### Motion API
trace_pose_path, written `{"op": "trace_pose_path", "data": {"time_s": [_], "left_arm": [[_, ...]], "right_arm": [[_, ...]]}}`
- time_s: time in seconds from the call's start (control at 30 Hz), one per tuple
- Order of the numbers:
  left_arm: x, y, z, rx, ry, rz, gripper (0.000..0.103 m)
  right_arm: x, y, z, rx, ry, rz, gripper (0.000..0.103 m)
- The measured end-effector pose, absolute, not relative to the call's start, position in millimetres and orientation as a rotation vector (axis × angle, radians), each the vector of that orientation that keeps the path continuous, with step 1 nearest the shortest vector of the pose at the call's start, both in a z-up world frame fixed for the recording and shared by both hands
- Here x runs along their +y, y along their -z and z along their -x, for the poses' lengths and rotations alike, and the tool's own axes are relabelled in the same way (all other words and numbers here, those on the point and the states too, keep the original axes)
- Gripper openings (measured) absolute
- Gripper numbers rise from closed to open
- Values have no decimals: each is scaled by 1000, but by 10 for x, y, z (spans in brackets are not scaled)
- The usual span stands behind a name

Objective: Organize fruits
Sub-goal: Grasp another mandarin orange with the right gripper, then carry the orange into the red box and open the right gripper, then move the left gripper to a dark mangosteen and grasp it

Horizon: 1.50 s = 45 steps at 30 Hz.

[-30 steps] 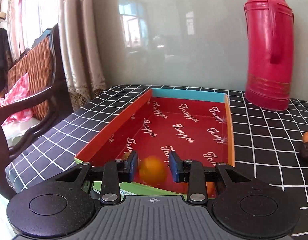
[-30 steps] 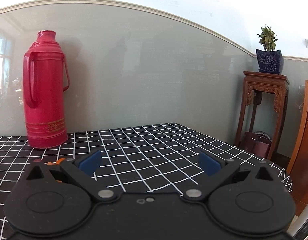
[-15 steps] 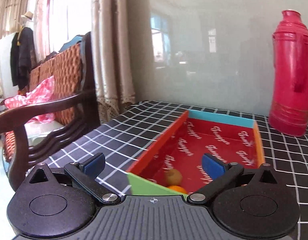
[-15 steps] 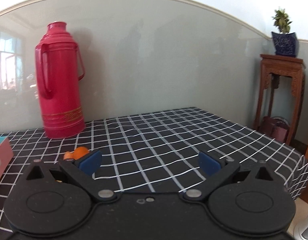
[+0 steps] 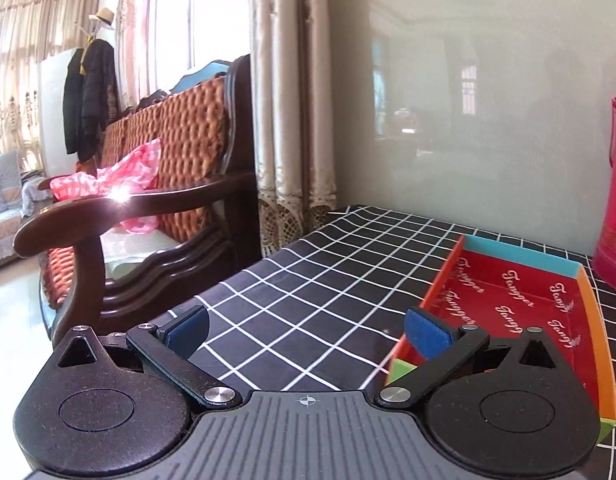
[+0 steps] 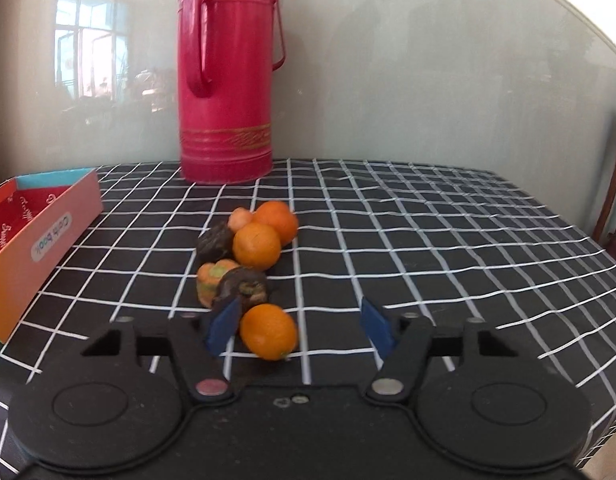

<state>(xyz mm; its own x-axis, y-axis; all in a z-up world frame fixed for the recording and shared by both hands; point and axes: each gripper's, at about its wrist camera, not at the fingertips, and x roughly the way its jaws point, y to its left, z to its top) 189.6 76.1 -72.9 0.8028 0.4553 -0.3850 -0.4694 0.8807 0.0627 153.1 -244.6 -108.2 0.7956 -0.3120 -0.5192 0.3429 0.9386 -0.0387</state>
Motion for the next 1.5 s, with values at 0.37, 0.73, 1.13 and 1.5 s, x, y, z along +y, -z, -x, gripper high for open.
{"op": "trace_pose_path", "data": {"time_s": [0.37, 0.73, 1.13, 1.5], "left_arm": [[1208, 757, -1776, 431, -573, 122, 103], [1511, 803, -1683, 443, -638, 218, 103], [1799, 884, -1524, 468, -697, 233, 103], [2053, 924, -1414, 473, -739, 256, 103]], "right_arm": [[-2382, 1209, -1619, 600, 299, -105, 23], [-1863, 887, -1509, 351, 173, -10, 22], [-735, 828, -1873, 321, -173, 155, 23], [-379, 925, -1989, 352, -183, 212, 55]]}}
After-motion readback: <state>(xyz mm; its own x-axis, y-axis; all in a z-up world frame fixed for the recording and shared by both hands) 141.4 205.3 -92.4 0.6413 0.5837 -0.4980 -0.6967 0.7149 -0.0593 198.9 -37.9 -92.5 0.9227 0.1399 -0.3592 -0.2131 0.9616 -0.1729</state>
